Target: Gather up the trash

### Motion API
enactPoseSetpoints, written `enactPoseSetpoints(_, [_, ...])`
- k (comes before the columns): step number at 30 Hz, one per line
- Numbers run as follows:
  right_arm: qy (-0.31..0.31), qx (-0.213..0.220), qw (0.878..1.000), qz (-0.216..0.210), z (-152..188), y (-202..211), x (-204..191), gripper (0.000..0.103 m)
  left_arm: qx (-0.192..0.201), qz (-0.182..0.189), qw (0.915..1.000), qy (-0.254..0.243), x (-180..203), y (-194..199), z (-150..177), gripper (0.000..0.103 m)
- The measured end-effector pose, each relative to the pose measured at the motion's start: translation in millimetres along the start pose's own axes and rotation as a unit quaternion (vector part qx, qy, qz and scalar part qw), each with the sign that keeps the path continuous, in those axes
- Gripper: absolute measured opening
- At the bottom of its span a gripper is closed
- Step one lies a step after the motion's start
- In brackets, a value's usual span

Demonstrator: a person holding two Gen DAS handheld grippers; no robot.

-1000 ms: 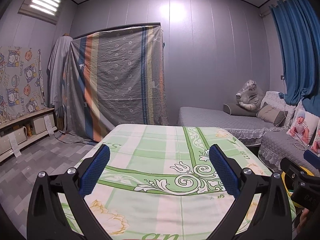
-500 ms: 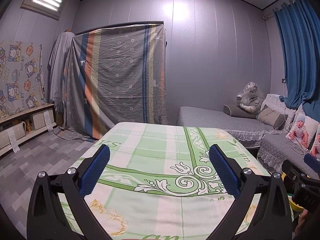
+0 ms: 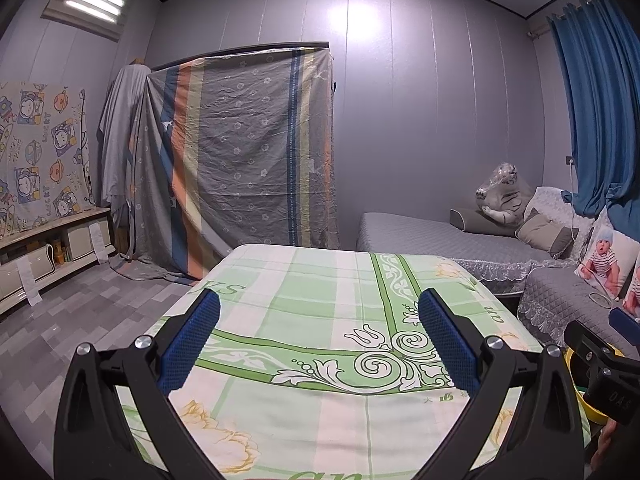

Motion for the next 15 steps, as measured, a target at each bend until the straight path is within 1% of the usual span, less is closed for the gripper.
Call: enactPoseSetpoints(15, [-0.010,-0.005,1.000,0.002,5.4,-3.2,6.5,0.095,0.009,0.008,0.9999,-0.005,6.9,1.9,-3.3,0.095])
Point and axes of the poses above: each gripper's, at about its wrist camera, not at the fingertips, and y roughly against the way its jaws point, x to its right, z to its underside, the point moved 3 cm from there along -y, roughly the way its jaws point, and after that the axes turned 3 degrees about -y, right-handed, at the moved point
